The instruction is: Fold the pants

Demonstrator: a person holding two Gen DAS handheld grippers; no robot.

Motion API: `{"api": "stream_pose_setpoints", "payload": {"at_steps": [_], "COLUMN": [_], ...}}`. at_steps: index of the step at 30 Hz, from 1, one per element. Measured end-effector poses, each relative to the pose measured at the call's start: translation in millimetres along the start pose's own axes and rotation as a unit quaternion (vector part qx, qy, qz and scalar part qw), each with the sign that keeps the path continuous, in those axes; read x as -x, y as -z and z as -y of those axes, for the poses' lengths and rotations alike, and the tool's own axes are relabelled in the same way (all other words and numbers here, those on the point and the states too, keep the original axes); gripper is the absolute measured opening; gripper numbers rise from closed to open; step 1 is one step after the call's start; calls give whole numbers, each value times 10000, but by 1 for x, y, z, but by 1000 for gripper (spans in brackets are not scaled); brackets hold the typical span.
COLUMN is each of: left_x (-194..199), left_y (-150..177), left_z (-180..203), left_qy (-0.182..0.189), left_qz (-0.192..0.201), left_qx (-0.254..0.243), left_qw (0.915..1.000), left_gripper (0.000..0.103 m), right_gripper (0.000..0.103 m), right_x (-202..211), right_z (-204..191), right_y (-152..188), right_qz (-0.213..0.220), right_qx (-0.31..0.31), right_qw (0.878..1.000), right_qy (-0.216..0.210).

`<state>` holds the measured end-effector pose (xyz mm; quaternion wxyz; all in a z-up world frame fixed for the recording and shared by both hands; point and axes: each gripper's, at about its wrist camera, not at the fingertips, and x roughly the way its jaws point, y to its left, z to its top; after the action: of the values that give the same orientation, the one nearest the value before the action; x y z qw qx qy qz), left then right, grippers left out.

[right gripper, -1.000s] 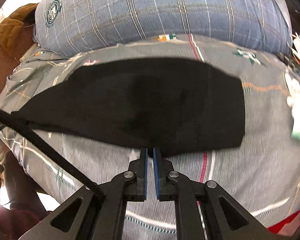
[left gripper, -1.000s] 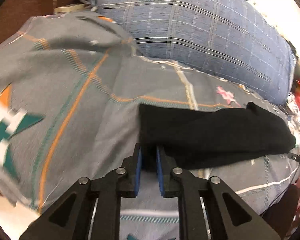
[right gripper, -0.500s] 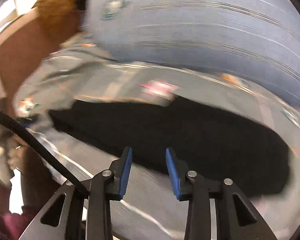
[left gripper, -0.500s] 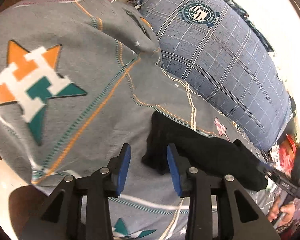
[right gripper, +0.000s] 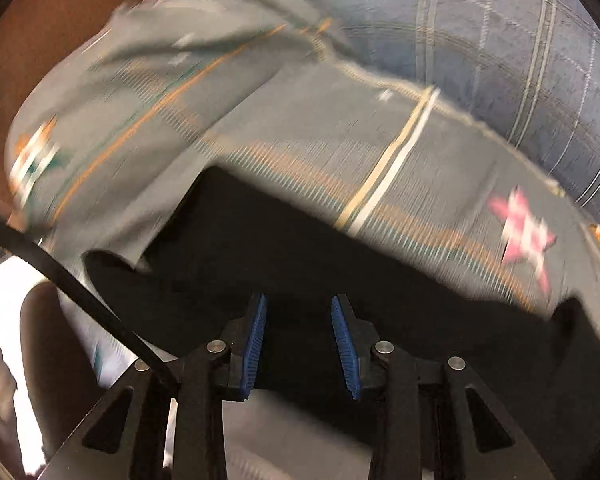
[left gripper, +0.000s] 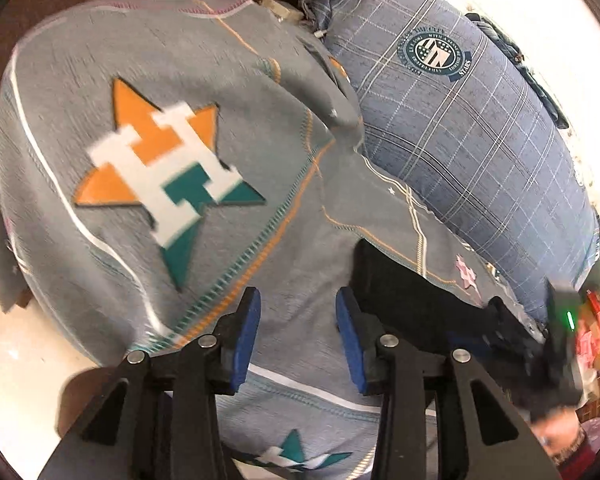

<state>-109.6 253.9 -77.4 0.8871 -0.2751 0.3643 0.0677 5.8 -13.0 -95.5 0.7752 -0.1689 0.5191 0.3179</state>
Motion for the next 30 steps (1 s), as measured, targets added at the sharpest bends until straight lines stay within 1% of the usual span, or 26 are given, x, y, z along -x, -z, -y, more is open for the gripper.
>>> {"api": "stream_pose_setpoints", "payload": {"at_steps": [1,3,5,7,8,10,11,13,15,16,17,18,19,20,21,24,26,28,30], "left_x": [1,0,-1,-2,-2,-1,1,3,6,7,8,9,10,10,11,11,9,7,4], "left_y": [-1,-5,-7,-6,-5,-3,-2,0,-1,-1,-1,-2,-3,-4,-5,-7,-9,-9,-7], "left_z": [-1,-3,-6,-10,-12,-14,-14,-14,-14,-14,-15,-15,-16,-16,-17,-15,-12,-9,-7], "left_qy": [-28,-25,16,26,38,34,32,5,6,14,22,39,53,63,78,151,190,209,200], "left_qz": [43,75,103,107,100,75,71,91,109,112,124,145,165,191,208,242,245,217,166], "left_qx": [-43,-36,51,165,192,216,199,157,144,147,153,154,149,143,148,178,165,143,122], "left_qw": [10000,10000,9999,9998,9998,9997,9998,9998,9998,9998,9998,9998,9997,9997,9996,9994,9994,9994,9996], "left_gripper": [38,38,39,39,39,39,39,39,39,39,39,39,39,39,40,41,41,41,41], "right_gripper": [41,41,42,44,48,50,54,55,55,36,4,3,3,3,3,3,3,3,3], "right_x": [6,13,24,28,27,21,15,-1,-16,-27,-32,-30,-24,-16,-7,20,27,25,11], "right_z": [-9,-18,-24,-34,-37,-51,-58,-72,-79,-83,-82,-80,-76,-73,-70,-61,-56,-52,-45], "right_y": [13,17,12,1,-3,-12,-16,-23,-26,-25,-25,-25,-26,-27,-29,-47,-66,-89,-110], "right_qz": [-8,-66,102,248,283,313,280,180,96,-6,-57,-15,48,144,250,616,793,926,870], "right_qx": [255,430,513,696,759,946,1020,1125,1200,1257,1230,1089,891,737,626,264,129,-5,-257], "right_qw": [9996,9989,9986,9971,9964,9939,9928,9916,9913,9915,9921,9936,9947,9952,9954,9933,9921,9921,9916], "right_qy": [105,143,17,-171,-253,-480,-570,-615,-532,-345,-226,-291,-504,-630,-687,-943,-967,-847,-919]}}
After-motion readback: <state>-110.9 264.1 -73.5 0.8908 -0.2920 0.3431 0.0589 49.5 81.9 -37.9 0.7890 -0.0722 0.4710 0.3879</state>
